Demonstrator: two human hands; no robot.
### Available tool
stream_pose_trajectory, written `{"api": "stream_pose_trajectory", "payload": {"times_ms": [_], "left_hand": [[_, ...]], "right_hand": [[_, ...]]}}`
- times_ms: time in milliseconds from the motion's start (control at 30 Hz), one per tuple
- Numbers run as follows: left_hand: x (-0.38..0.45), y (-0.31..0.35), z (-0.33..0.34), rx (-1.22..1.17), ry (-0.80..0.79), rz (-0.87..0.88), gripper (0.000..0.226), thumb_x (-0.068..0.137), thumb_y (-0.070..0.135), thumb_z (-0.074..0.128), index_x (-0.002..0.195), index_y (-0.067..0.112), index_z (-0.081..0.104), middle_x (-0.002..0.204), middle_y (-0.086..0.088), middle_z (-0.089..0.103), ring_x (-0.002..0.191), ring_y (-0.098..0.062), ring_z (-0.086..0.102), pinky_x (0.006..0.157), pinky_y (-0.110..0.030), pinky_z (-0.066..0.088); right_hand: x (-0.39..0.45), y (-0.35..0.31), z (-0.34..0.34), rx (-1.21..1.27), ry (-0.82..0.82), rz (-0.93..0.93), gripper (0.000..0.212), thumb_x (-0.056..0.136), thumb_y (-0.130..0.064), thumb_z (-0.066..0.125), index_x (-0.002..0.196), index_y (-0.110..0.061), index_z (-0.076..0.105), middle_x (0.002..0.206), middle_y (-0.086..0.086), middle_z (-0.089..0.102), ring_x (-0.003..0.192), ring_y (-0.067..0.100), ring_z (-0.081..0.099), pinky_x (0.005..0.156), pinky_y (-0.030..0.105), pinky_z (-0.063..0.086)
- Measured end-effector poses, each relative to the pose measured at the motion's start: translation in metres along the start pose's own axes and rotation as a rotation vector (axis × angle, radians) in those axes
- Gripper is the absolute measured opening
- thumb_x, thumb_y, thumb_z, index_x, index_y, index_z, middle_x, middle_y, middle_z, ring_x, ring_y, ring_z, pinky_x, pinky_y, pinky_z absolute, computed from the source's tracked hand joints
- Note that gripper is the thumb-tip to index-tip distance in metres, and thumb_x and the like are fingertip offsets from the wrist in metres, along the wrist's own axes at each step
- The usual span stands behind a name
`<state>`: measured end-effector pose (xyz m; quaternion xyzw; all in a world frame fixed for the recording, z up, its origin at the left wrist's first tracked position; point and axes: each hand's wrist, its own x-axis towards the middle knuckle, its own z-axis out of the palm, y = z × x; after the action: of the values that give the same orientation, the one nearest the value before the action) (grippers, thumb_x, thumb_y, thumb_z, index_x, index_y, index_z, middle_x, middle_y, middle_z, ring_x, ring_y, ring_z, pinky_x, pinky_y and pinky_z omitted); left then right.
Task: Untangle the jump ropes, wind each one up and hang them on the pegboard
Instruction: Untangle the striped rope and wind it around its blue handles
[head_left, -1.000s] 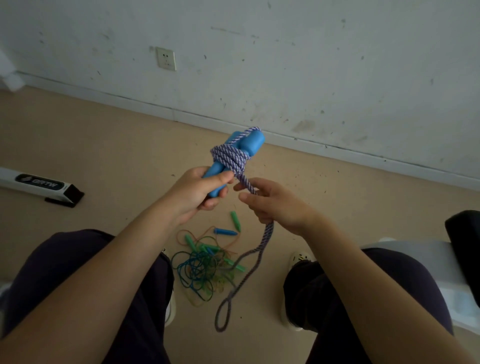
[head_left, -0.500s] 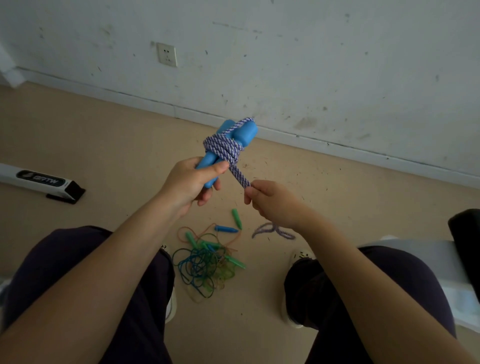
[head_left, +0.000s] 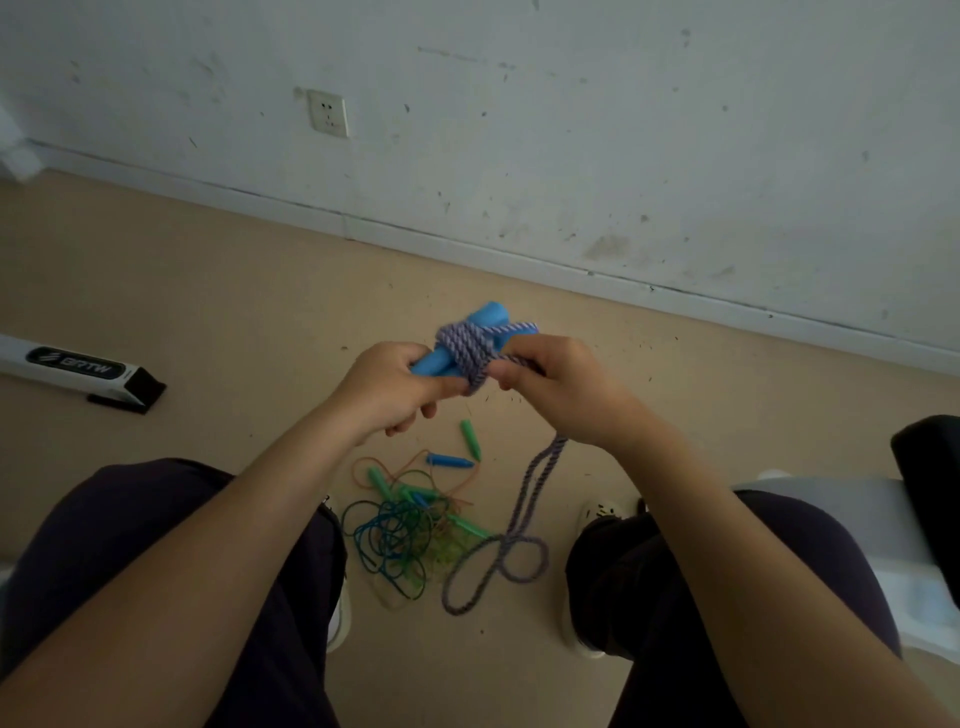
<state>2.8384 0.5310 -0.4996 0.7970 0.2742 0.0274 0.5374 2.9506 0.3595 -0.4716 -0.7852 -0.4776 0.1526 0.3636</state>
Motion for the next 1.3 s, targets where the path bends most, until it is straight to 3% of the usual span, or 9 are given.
{"api": "stream_pose_trajectory", "payload": {"times_ms": [133,367,533,667,767,933,1067,1200,1300], "left_hand": [[-0.004,0.007,0.001,0.079,-0.225,0.016,0.019,0.085,0.028,0.077,0.088,0.013,0.065,0.062,-0.004,0.062,0.037,-0.013,0.044,0.037,-0.024,0.034],[-0.013,0.014,0.005,0.246,-0.528,0.046,0.022,0.087,0.029,0.076,0.082,0.012,0.063,0.061,-0.002,0.063,0.040,-0.015,0.047,0.039,-0.023,0.038],[-0.016,0.015,-0.001,0.214,-0.580,0.065,0.031,0.089,0.041,0.069,0.083,0.011,0.061,0.062,-0.001,0.065,0.038,-0.012,0.045,0.041,-0.022,0.036],[-0.019,0.016,0.001,0.277,-0.530,0.042,0.059,0.072,0.069,0.060,0.082,0.010,0.062,0.061,0.000,0.066,0.039,-0.011,0.046,0.043,-0.023,0.037],[-0.017,0.011,0.004,0.349,-0.456,0.087,0.060,0.062,0.072,0.064,0.073,0.013,0.064,0.058,0.002,0.066,0.046,-0.008,0.052,0.055,-0.026,0.043],[-0.016,0.012,0.006,0.262,-0.328,0.190,0.048,0.072,0.055,0.077,0.068,0.009,0.065,0.055,0.004,0.064,0.047,-0.003,0.052,0.052,-0.015,0.039],[-0.017,0.014,0.002,0.179,-0.249,0.215,0.043,0.074,0.050,0.077,0.063,0.012,0.062,0.051,0.005,0.060,0.043,-0.003,0.049,0.049,-0.014,0.039],[-0.018,0.016,0.001,0.060,-0.170,0.180,0.051,0.068,0.057,0.071,0.069,0.007,0.064,0.054,0.001,0.061,0.041,-0.005,0.045,0.046,-0.014,0.037],[-0.020,0.017,0.004,0.023,-0.139,0.180,0.045,0.074,0.051,0.072,0.069,0.008,0.063,0.055,0.000,0.061,0.039,-0.004,0.044,0.045,-0.014,0.037]], "right_hand": [[0.002,0.016,-0.006,-0.028,0.133,-0.032,0.032,0.093,-0.025,0.065,0.071,-0.004,0.058,0.058,-0.007,0.043,0.052,0.005,0.039,0.053,0.025,0.031],[0.005,0.018,-0.005,-0.047,0.201,-0.032,0.043,0.070,-0.048,0.077,0.064,-0.011,0.056,0.055,-0.005,0.046,0.050,0.006,0.039,0.050,0.029,0.034],[0.005,0.023,-0.004,0.085,0.195,0.074,0.055,0.064,-0.043,0.086,0.088,-0.017,0.043,0.064,-0.003,0.041,0.051,0.003,0.032,0.049,0.018,0.031],[0.008,0.027,0.002,0.094,0.138,-0.012,0.049,0.071,-0.030,0.085,0.073,-0.021,0.037,0.065,-0.005,0.034,0.056,0.004,0.028,0.053,0.018,0.028],[0.008,0.030,0.005,0.143,0.089,-0.001,0.038,0.076,-0.025,0.082,0.067,-0.008,0.049,0.062,-0.002,0.043,0.056,0.004,0.035,0.054,0.018,0.033],[0.007,0.025,0.002,0.185,0.044,0.131,0.037,0.088,-0.039,0.070,0.082,-0.003,0.063,0.069,0.002,0.055,0.060,0.004,0.046,0.058,0.020,0.038],[0.006,0.024,-0.005,0.355,-0.066,0.274,0.052,0.080,-0.060,0.068,0.093,-0.010,0.066,0.086,0.009,0.065,0.075,0.013,0.059,0.071,0.033,0.047],[0.006,0.021,-0.010,0.758,-0.103,0.266,0.051,0.090,-0.039,0.060,0.107,0.008,0.060,0.095,0.018,0.060,0.081,0.025,0.057,0.069,0.033,0.048],[0.007,0.021,-0.009,0.873,-0.098,0.287,0.055,0.090,-0.032,0.059,0.118,0.015,0.054,0.104,0.023,0.060,0.090,0.030,0.057,0.077,0.035,0.050]]}}
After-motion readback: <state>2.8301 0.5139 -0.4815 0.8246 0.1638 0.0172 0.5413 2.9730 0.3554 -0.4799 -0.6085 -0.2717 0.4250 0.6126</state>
